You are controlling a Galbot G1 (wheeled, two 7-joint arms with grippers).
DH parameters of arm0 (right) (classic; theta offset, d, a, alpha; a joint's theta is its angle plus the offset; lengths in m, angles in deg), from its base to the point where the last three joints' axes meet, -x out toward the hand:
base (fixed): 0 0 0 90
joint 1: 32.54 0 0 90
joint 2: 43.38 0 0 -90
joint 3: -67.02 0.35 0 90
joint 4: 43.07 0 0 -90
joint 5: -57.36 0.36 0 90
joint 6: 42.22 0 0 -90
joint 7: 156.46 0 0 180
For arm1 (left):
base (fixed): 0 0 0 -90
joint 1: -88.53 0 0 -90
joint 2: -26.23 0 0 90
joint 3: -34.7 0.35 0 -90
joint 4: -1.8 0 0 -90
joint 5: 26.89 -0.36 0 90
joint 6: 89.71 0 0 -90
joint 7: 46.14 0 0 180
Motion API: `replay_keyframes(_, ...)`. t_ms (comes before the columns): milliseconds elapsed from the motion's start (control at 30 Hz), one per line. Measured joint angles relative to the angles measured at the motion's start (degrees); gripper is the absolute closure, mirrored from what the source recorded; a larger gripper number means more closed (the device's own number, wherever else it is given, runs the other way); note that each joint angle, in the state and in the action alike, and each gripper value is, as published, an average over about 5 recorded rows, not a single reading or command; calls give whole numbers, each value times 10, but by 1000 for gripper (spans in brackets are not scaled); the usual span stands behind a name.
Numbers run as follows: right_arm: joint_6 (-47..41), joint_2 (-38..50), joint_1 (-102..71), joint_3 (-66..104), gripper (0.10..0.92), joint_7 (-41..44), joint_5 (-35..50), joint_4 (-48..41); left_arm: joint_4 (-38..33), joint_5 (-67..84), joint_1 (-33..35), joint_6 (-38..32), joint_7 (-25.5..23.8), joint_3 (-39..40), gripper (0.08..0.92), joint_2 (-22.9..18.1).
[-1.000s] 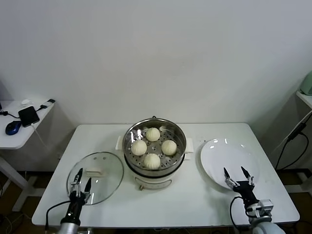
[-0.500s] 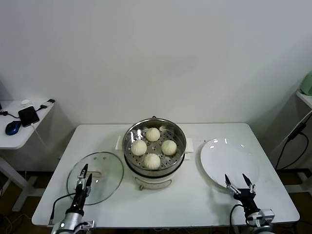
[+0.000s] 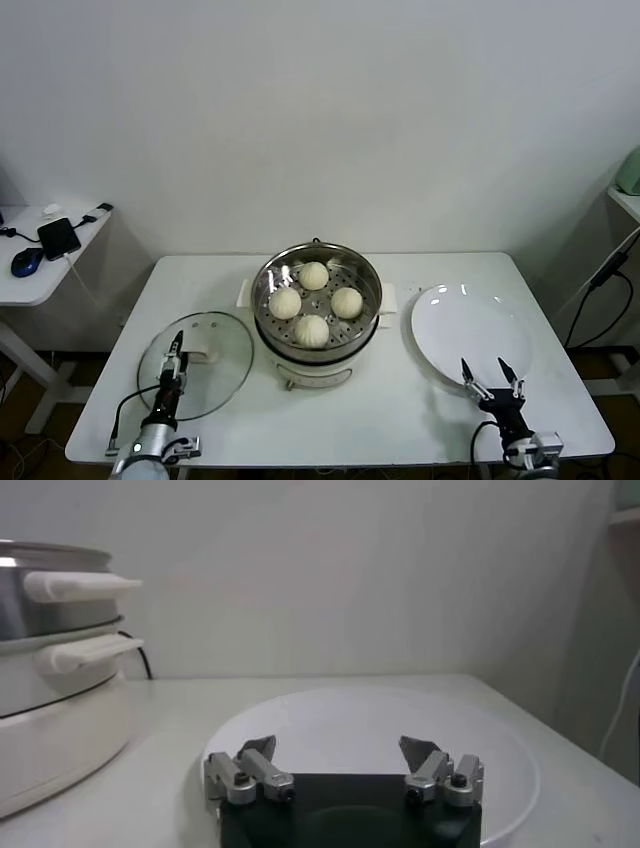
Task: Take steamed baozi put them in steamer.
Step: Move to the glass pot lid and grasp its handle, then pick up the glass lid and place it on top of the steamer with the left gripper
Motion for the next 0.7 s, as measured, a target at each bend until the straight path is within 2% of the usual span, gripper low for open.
replay_keyframes(533, -1, -16, -1, -1, 203, 1, -15, 6, 30, 11, -17, 11, 4, 2, 796, -5)
replay_keyframes(600, -1, -17, -2, 0, 203, 1, -16, 7, 26, 16, -15, 15, 1, 2, 839, -6)
replay_keyframes(700, -1, -18, -3, 1, 203, 1, -18, 10, 14, 27, -10, 22, -6, 2, 859, -6)
